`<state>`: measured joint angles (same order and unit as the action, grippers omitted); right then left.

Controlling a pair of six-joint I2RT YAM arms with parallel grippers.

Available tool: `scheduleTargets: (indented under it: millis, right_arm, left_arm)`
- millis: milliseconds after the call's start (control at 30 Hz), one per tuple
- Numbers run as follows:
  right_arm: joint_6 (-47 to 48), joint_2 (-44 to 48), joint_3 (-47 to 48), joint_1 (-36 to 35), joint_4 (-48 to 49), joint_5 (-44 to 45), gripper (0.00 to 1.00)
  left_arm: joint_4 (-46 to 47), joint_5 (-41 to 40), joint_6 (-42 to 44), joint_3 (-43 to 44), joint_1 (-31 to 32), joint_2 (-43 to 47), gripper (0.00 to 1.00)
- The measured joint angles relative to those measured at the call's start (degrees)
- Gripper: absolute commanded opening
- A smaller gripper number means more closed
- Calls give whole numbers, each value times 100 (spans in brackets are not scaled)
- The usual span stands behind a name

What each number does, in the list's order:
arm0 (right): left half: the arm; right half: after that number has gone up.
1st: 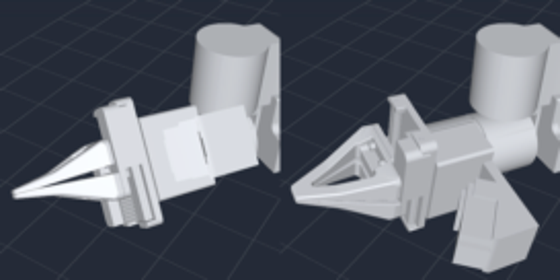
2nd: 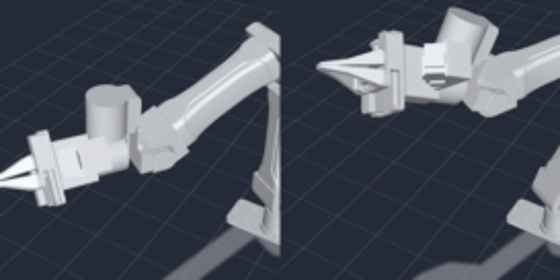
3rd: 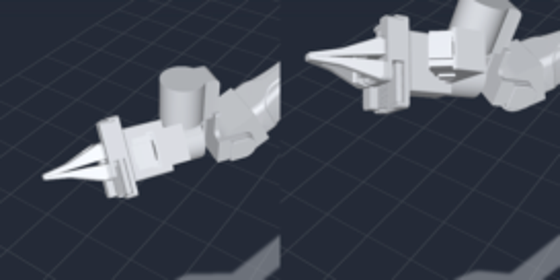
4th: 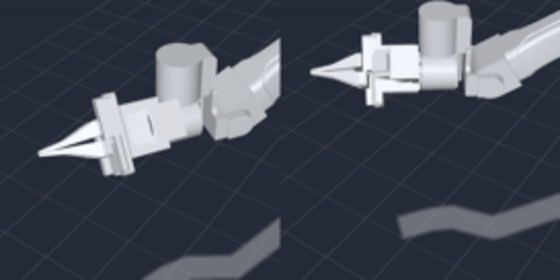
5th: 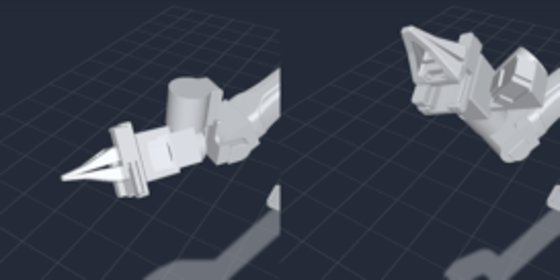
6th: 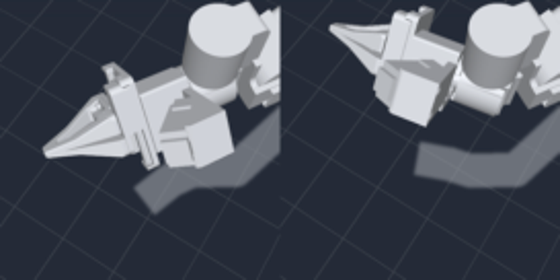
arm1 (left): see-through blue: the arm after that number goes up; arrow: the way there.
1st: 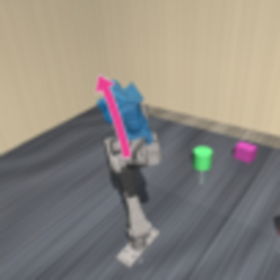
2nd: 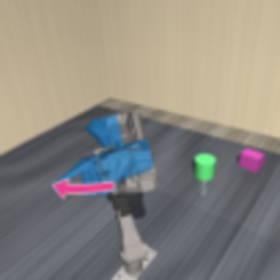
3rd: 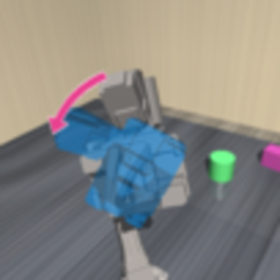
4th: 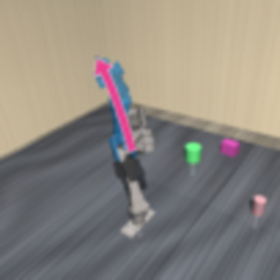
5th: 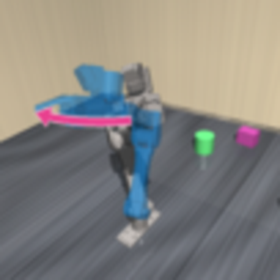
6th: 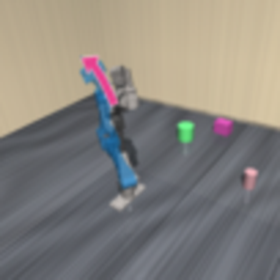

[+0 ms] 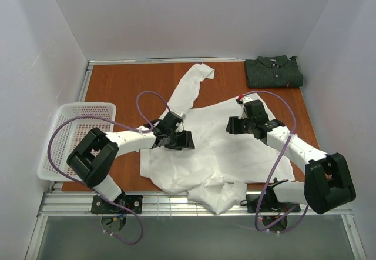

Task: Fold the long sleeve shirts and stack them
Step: Flatten the shirt out

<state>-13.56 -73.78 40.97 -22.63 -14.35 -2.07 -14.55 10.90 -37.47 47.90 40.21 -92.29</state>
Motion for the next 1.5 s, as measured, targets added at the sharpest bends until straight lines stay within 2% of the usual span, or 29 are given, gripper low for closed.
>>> scheduleTargets:
  millis: [100, 200, 367, 467, 500, 600, 667, 767, 1000, 1100, 1333, 1500]
  right_arm:
    - [52, 153, 7, -15, -31, -122, 65]
    - [87, 184, 44, -79, -37, -299, 65]
    - [94, 15, 83, -179, -13, -570, 65]
    - [92, -81, 52, -188, 9, -625, 65]
    - [92, -85, 26, -188, 20, -636, 64]
    - [90, -85, -61, -205, 90, -680, 64]
    - [90, -85, -125, -227, 116, -693, 63]
    - [87, -85, -236, -264, 131, -693, 63]
    - [81, -79, -426, -317, 133, -723, 63]
    - [68, -66, -437, -337, 142, -758, 63]
    - [68, -42, -442, -376, 225, -848, 63]
    - [66, -44, -481, -391, 289, -870, 63]
  left_arm:
    - [-50, 195, -179, -155, 389, 175, 68]
    - [-317, 197, -208, -197, 483, 354, 72]
    - [-1025, -363, -70, 385, 372, 758, 72]
    - [-1132, -743, 52, 809, -96, 975, 68]
    - [-1123, -839, 101, 903, -372, 1045, 64]
    - [-1082, -1014, 170, 1128, -1228, 1036, 61]
    - [-1040, -1121, 186, 1298, -1711, 802, 58]
    - [-986, -1161, 212, 1620, -2035, 177, 54]
    - [-920, -1150, 466, 3060, -2109, -1805, 53]
    - [-866, -1113, 649, 3467, -2109, -2385, 53]
    - [-616, -693, 1014, 4070, -2109, -3062, 50]
    - [-396, -341, 1158, 4144, -2118, -3213, 40]
